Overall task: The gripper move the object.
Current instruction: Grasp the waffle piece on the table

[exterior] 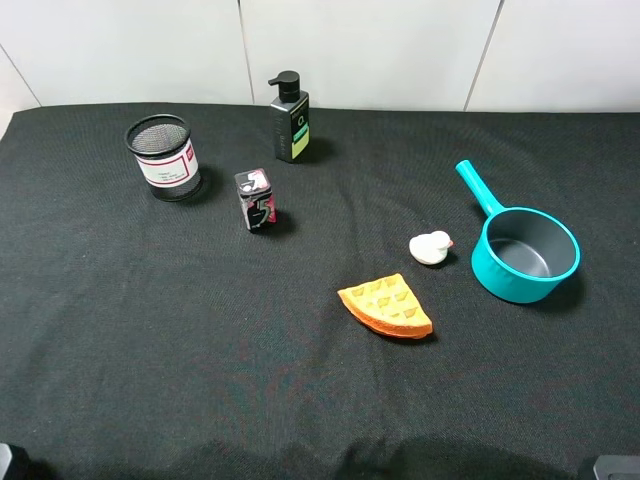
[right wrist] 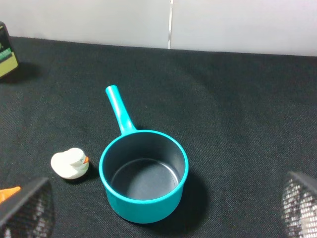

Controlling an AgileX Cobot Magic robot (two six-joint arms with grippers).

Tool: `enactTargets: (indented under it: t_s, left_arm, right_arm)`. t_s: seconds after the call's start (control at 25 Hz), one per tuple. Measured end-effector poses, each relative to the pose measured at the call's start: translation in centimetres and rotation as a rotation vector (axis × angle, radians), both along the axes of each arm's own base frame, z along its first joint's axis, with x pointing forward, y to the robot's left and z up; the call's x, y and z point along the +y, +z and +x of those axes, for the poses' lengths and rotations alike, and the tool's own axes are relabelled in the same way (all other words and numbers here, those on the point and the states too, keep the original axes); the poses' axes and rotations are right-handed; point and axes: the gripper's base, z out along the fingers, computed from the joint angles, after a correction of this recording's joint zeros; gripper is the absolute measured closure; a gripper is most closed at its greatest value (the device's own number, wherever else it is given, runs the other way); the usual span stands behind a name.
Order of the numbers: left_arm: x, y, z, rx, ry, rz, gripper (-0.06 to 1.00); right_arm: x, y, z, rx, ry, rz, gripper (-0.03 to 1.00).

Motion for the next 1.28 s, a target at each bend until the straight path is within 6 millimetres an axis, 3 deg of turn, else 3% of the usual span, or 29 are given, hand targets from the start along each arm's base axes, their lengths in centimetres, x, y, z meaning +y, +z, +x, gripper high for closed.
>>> enactTargets:
  t_s: [1.28]
  left_arm:
    - [0.0,0.0,0.0,0.0,0.0,0.0,0.15]
  right_arm:
    - [-0.09,-0.01,0.01,0.0,-0.007,-0.007,0.27]
